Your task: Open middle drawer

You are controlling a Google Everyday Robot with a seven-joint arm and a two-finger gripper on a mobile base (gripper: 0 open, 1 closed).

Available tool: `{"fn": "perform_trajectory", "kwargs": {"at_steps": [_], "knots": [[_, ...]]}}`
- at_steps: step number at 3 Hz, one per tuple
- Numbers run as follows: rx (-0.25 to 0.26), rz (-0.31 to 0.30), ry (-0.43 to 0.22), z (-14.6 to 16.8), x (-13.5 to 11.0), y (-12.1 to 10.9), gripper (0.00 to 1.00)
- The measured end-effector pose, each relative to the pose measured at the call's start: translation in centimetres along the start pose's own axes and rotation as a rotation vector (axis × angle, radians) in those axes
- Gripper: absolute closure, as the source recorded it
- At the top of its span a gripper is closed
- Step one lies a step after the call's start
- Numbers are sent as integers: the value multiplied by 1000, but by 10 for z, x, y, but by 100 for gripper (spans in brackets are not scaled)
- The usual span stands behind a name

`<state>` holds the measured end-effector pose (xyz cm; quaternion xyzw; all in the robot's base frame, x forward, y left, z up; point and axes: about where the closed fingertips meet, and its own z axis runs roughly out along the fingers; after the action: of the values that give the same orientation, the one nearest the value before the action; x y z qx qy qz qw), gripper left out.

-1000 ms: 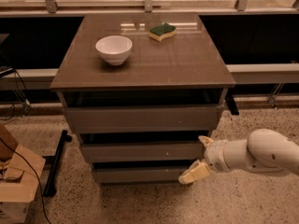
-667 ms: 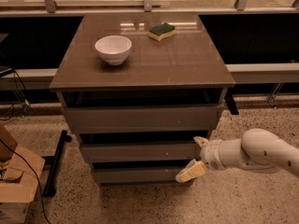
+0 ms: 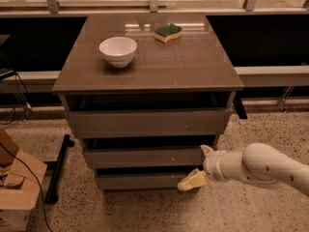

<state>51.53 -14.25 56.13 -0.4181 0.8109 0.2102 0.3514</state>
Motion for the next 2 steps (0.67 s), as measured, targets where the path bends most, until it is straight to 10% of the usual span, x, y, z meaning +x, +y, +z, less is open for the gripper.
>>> {"fn": "perform_trajectory", "kwargs": {"at_steps": [2], "knots": [[176,-5,9,46,24,-37,0]]}}
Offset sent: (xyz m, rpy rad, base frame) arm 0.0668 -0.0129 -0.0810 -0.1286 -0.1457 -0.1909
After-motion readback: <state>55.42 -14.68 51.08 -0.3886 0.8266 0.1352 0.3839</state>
